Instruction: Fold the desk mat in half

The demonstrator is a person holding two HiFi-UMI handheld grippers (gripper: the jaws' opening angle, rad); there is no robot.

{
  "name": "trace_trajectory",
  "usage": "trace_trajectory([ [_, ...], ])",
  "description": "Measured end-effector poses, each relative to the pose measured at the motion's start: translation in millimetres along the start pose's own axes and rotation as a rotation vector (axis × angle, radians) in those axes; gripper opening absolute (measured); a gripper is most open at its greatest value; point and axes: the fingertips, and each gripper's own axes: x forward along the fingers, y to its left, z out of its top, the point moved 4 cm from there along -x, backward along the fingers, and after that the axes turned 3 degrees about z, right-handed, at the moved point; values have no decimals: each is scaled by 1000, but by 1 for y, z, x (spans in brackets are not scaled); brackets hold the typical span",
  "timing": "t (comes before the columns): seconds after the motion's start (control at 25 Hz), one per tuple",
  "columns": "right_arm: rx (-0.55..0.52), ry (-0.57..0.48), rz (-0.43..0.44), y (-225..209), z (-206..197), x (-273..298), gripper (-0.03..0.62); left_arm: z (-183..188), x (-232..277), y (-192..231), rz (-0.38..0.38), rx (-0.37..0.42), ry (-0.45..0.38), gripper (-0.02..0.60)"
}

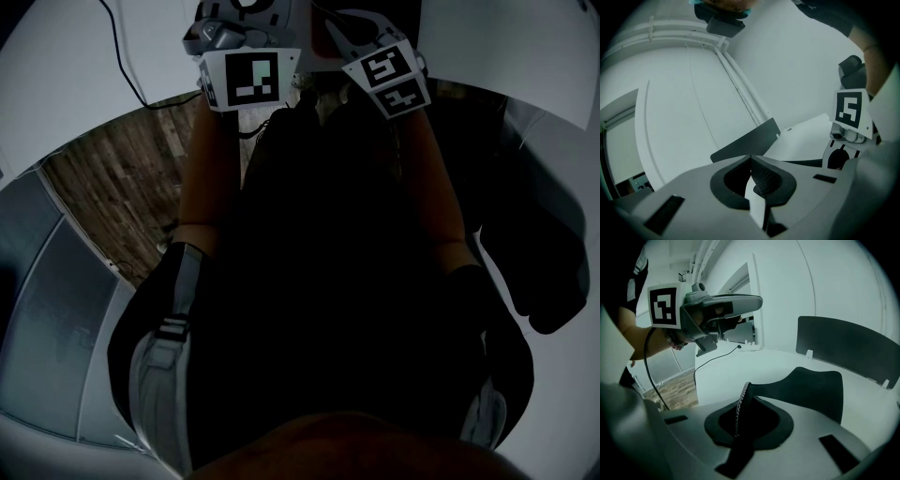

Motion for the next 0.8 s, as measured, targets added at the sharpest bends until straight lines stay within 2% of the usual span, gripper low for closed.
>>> trace_trajectory([
  [0.28, 3, 24, 13, -1, -11, 8, 40, 0, 1, -7, -10, 0, 6, 8],
  [0.8, 35, 82, 69, 5, -27, 31, 41, -23, 1, -10, -23, -27, 41, 8],
])
